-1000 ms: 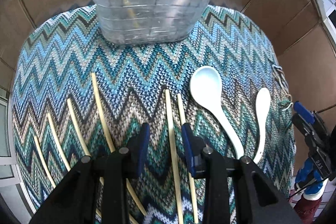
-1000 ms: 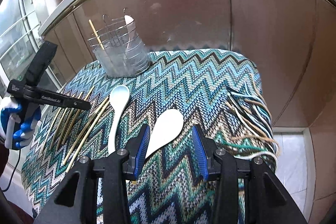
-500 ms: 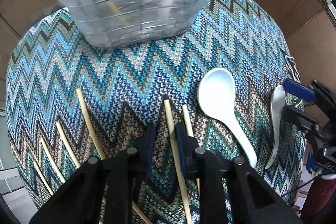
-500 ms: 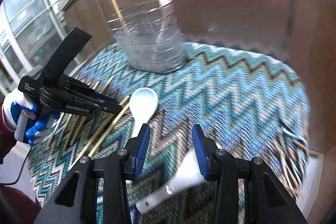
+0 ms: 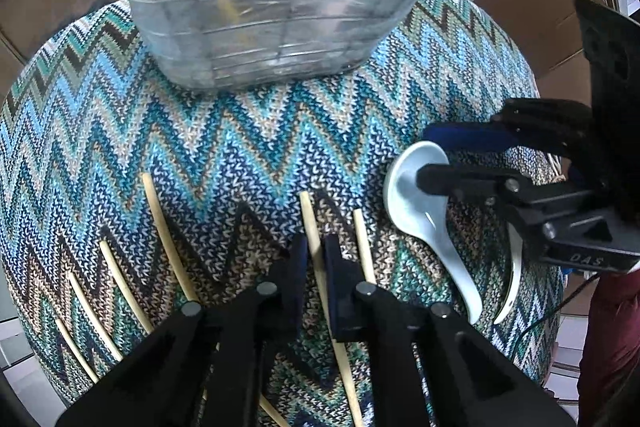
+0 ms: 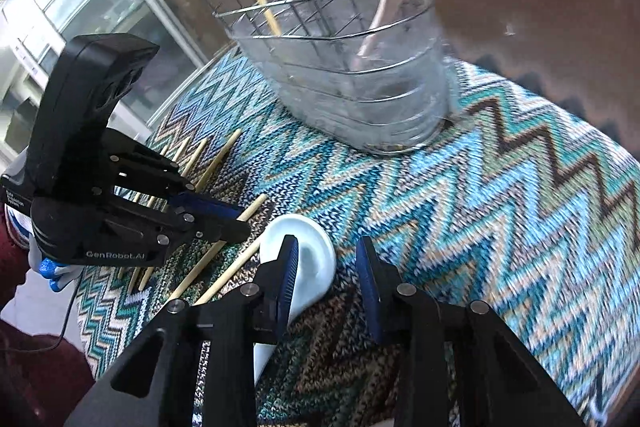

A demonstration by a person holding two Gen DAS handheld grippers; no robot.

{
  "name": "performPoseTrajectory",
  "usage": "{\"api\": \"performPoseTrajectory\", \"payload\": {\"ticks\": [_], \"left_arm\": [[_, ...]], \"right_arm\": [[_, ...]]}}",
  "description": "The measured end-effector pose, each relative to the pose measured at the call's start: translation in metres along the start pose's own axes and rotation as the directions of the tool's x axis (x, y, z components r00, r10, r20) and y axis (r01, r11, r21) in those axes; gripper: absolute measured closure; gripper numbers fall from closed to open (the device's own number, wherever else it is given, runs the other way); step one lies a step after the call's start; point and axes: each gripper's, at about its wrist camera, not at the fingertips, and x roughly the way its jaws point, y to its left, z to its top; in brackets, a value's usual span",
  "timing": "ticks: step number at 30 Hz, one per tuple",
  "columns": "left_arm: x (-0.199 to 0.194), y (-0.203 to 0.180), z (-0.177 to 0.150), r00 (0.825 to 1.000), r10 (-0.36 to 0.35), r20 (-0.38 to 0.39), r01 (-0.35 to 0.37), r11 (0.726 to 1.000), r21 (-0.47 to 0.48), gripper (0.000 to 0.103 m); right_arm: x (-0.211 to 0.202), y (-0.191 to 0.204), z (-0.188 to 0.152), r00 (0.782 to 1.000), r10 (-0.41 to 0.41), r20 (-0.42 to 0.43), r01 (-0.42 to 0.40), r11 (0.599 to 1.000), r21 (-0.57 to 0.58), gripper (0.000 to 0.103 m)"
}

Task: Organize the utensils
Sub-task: 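Grasp another white spoon with the right tool while the left tool grasps a chopstick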

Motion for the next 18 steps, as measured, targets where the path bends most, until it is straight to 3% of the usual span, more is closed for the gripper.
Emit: {"api": "performPoseTrajectory", "payload": {"ticks": [4, 7, 14, 18], "left_arm": [[-0.002, -0.005, -0.010, 1.000, 0.003, 0.015, -0.002, 1.000, -0.021, 0.095], [-0.007, -0.008, -0.016, 0.999, 0.012, 0.040, -0.011, 1.000, -0.027, 0.096], [-0.046, -0.017, -0.037, 0.982, 0.014, 0.190, -0.011, 1.000, -0.017, 0.097], [-0.077, -0.023, -0.060, 0.957, 0.019, 0.291, -0.019, 1.000, -0.004, 0.097]], "right_arm": [[0.011, 0.003, 0.007, 0.999, 0.014, -0.041, -0.015, 1.000, -0.024, 0.093], [0.013, 0.012, 0.006, 0.999, -0.026, -0.047, 0.023, 0.998, -0.057, 0.097], [-0.022, 0.039, -0.012, 0.987, -0.157, 0.036, 0.160, 0.984, -0.080, 0.097], [-0.049, 0.069, -0.028, 0.966, -0.240, 0.093, 0.249, 0.963, -0.100, 0.097]]}}
